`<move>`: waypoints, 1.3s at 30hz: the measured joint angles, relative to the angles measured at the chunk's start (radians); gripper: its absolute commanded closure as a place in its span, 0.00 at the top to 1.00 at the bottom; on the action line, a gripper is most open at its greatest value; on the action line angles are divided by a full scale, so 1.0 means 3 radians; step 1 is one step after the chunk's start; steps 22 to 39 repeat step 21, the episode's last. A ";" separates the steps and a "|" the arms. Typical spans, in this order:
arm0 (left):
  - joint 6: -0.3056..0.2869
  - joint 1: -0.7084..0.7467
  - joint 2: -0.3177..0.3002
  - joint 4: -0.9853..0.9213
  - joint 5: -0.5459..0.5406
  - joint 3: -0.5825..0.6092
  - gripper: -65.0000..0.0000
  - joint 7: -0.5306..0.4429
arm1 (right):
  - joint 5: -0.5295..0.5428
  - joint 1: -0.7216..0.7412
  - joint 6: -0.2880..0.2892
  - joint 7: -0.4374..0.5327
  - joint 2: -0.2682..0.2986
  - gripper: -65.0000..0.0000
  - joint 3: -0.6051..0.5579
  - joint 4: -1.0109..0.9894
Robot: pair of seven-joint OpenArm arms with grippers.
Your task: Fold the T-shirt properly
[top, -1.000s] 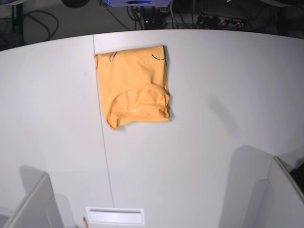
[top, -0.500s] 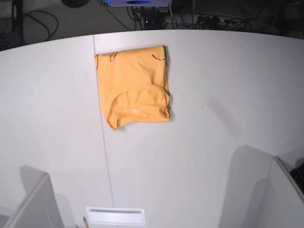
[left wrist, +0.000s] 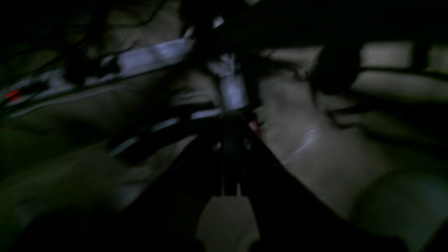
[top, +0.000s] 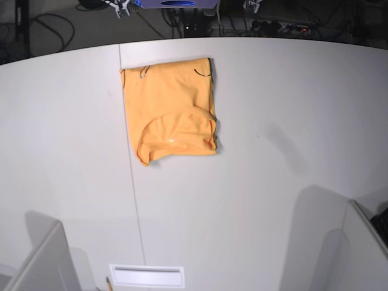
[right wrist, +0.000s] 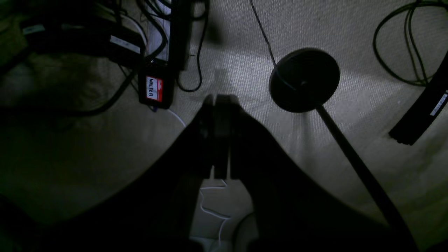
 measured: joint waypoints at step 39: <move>-0.0004 0.0010 -0.0113 -0.0020 0.0027 0.0023 0.00 0.0008 | 0.0009 0.0034 0.0000 0.0003 -0.0140 0.00 -0.0001 0.0151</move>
